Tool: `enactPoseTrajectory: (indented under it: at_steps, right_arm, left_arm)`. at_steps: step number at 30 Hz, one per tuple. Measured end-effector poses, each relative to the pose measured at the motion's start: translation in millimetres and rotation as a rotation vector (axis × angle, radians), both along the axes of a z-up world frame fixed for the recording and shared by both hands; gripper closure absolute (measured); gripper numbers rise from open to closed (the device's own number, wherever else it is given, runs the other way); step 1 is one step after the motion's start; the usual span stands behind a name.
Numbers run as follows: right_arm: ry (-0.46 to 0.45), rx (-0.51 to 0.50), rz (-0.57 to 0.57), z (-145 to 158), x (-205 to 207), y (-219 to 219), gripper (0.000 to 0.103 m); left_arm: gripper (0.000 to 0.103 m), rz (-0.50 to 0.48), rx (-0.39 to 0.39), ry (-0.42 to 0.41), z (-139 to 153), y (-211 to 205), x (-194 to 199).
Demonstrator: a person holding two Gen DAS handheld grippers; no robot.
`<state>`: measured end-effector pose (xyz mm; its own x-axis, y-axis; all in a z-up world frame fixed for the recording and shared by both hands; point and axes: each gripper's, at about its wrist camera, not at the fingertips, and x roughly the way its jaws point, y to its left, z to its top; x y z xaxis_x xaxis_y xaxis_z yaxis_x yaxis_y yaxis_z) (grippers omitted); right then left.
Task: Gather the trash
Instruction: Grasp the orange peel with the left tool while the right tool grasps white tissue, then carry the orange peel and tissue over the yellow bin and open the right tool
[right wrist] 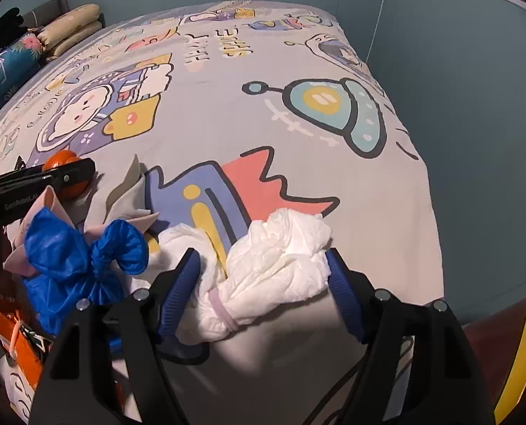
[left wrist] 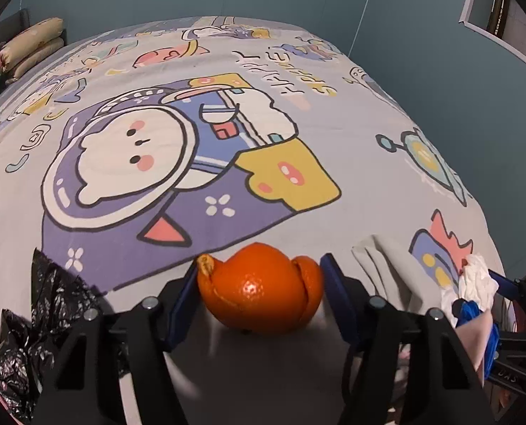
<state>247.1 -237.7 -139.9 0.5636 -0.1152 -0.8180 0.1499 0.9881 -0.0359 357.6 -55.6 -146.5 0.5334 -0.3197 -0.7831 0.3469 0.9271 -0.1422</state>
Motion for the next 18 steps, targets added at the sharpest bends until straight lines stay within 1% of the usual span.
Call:
enactPoseTrajectory:
  at_steps: [1, 5, 7, 10, 15, 18]
  right_arm:
    - [0.000, -0.003, 0.000, 0, 0, 1, 0.039]
    - [-0.002, -0.023, 0.013, -3, -2, 7, 0.050]
    - [-0.005, -0.022, 0.024, -2, -3, 10, 0.061]
    - [-0.014, -0.027, 0.045, 0, -4, 15, 0.073]
    - [-0.032, -0.012, 0.065, 3, -7, 16, 0.078]
    - [-0.074, -0.003, 0.069, 15, -13, 14, 0.079]
  left_arm:
    - [0.048, 0.002, -0.002, 0.000, 0, 0, 0]
    - [0.053, 0.002, 0.005, -0.012, 1, -3, -1]
    - [0.054, 0.005, 0.009, -0.018, 0, -4, -2]
    - [0.056, 0.008, 0.002, -0.020, 1, -4, -3]
    - [0.059, 0.008, -0.018, -0.015, 3, -1, -5]
    - [0.061, 0.007, -0.035, -0.012, 6, 3, -8]
